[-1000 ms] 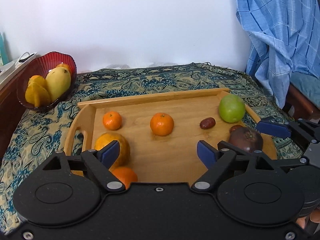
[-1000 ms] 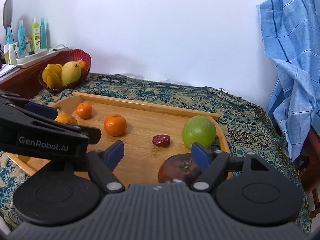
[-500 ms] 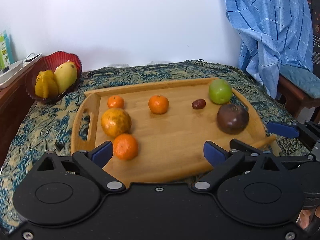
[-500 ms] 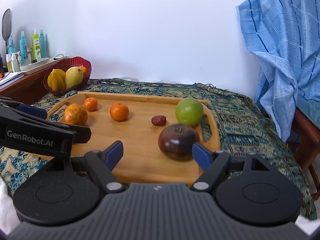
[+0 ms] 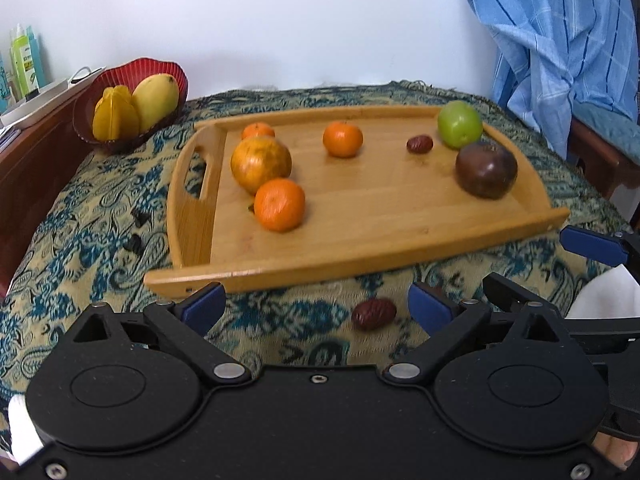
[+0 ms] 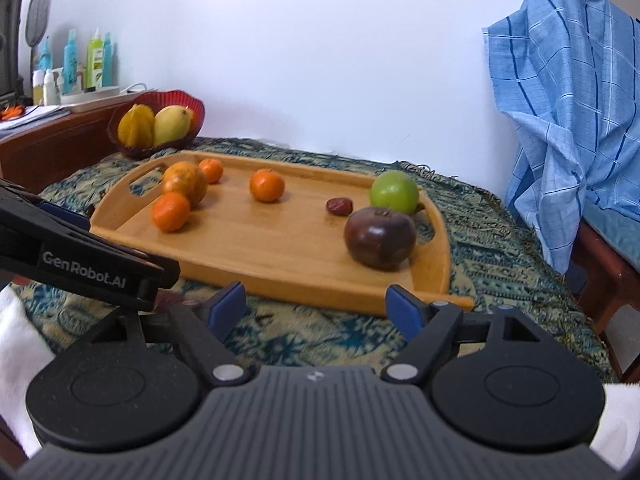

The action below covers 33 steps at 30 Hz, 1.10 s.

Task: Organize fruits
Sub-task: 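Grasp a red date on the cloth with the left tool while the right tool approaches another date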

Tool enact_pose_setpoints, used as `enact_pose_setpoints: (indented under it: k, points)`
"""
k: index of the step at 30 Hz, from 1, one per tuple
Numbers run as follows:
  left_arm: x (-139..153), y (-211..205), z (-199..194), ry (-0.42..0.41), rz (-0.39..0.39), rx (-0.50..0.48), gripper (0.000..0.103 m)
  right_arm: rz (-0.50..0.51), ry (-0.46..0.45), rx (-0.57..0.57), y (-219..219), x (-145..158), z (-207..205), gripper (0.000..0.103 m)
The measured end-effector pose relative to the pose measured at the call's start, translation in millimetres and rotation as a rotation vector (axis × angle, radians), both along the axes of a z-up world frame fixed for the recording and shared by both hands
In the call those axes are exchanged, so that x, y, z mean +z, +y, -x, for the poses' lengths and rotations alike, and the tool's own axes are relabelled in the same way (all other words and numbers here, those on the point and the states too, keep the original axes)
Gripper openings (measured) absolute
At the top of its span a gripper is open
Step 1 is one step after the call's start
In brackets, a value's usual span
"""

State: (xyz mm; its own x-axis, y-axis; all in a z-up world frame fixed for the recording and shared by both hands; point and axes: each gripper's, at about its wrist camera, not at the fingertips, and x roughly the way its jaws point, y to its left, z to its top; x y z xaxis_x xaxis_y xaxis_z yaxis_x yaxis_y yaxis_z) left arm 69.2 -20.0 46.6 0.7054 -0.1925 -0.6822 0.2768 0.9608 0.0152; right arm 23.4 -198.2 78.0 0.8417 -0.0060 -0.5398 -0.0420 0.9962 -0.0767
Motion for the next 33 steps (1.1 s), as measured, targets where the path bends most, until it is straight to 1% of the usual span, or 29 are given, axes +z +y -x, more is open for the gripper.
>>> enact_pose_setpoints:
  k: [4,7,9,10,12,13,15,19,22,23,24,29,33]
  points:
    - [-6.9,0.4,1.8,0.008,-0.008,-0.002,0.097,0.011,0.014,0.016,6.2,-4.5,3.7,0.087]
    - [-10.4,0.5,1.3,0.021,0.001,0.0,0.09,0.007,0.026,0.018,7.7,-7.4,4.2,0.087]
    - [-12.8,-0.2,0.2,0.033,0.011,-0.002,0.078,-0.005,0.034,0.022,7.7,-8.8,4.4,0.087]
    - [-14.1,-1.3,-0.3,0.041,0.013,-0.008,0.075,-0.011,0.035,0.023,7.3,-9.2,5.0,0.087]
    - [-16.4,-3.2,-0.6,0.054,0.024,-0.019,0.064,-0.02,0.04,0.023,7.1,-10.0,5.1,0.087]
    - [-17.3,-4.2,-0.6,0.06,0.033,-0.027,0.061,-0.021,0.043,0.024,7.4,-10.6,5.1,0.086]
    - [-18.8,-6.0,-1.2,0.069,0.047,-0.042,0.053,-0.018,0.047,0.025,8.2,-11.6,4.5,0.086]
    - [-21.4,-9.3,-4.5,0.084,0.066,-0.053,0.047,-0.018,0.053,0.033,9.9,-12.7,4.2,0.085]
    - [-22.5,-11.1,-6.1,0.091,0.087,-0.069,0.034,-0.019,0.051,0.044,11.2,-13.1,4.2,0.084]
    - [-22.6,-11.4,-6.2,0.092,0.094,-0.074,0.026,-0.018,0.05,0.048,11.9,-13.3,4.3,0.084]
    - [-22.4,-12.0,-6.3,0.092,0.098,-0.079,0.025,-0.017,0.049,0.053,12.4,-13.4,4.4,0.084]
    - [-20.5,-8.0,-5.4,0.079,0.109,-0.07,0.024,-0.025,0.054,0.072,14.3,-14.5,3.2,0.083]
    - [-17.3,-1.5,-5.2,0.065,0.102,-0.058,0.024,-0.06,0.072,0.081,13.7,-16.1,-0.7,0.075]
